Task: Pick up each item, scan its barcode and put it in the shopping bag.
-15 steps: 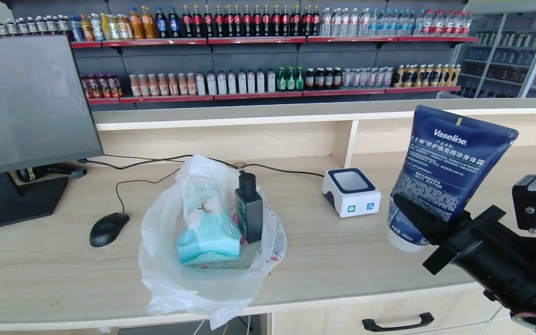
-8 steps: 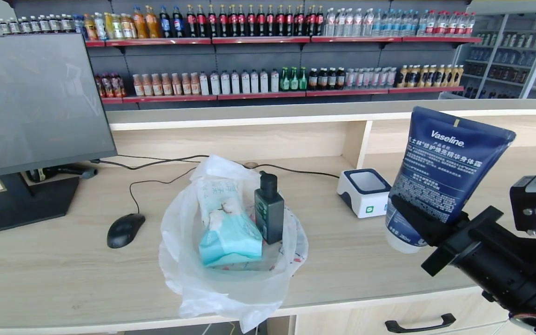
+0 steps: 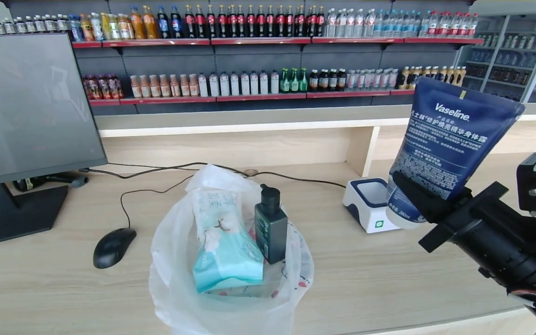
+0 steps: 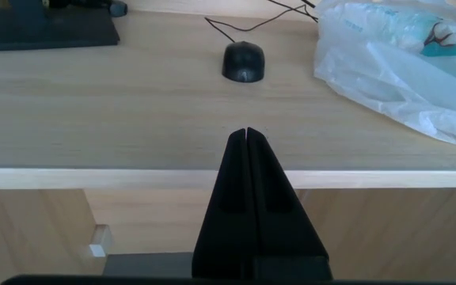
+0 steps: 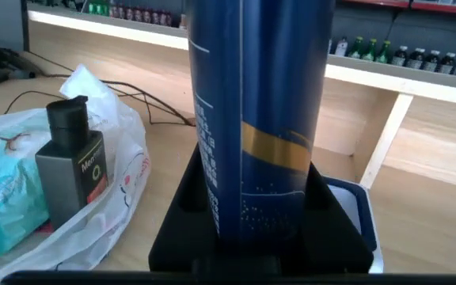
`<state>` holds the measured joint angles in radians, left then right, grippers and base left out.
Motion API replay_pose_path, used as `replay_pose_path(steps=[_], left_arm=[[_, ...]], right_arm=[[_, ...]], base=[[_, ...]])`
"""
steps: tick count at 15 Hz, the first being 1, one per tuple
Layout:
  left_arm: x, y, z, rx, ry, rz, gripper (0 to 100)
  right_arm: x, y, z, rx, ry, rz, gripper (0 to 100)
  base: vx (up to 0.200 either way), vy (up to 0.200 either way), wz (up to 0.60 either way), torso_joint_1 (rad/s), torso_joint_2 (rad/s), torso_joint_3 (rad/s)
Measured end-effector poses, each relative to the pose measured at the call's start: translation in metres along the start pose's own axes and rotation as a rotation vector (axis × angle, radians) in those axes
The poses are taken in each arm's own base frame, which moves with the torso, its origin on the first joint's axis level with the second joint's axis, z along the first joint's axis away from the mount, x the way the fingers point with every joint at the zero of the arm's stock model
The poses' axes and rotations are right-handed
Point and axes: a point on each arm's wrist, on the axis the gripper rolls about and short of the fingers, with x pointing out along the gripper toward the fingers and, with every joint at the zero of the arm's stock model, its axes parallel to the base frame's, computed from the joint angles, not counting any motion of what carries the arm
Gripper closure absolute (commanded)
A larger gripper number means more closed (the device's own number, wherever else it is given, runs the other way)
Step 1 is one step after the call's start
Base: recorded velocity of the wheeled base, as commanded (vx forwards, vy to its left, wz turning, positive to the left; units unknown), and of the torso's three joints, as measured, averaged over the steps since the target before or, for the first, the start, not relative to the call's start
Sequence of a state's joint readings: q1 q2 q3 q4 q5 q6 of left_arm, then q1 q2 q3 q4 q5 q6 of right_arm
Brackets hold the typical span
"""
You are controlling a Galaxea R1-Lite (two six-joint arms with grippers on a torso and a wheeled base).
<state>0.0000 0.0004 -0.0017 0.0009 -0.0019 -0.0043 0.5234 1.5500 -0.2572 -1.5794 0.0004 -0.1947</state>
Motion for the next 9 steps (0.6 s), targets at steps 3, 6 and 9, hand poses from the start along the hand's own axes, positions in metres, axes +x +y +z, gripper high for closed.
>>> replay_pose_path(steps=[3,6,9], left_arm=[[0.000,0.000,0.000,0.000,0.001,0.000,100],[0.000,0.000,0.000,0.000,0.000,-0.001,100],[0.000,0.000,0.000,0.000,0.000,0.000,100]], right_arm=[[0.011,-0.021,-0.005,-0.163,-0.033,0.112,100],[0.028,-0.056,-0.005,-0.476,-0.124,0.199,100],[0.047,-0.068,-0.020,-0.669,-0.120,0.183,100]], base=[[0.000,0.000,0.00,0.000,0.00,0.000],[0.000,0.000,0.00,0.000,0.00,0.000],[0.000,0.000,0.00,0.000,0.00,0.000]])
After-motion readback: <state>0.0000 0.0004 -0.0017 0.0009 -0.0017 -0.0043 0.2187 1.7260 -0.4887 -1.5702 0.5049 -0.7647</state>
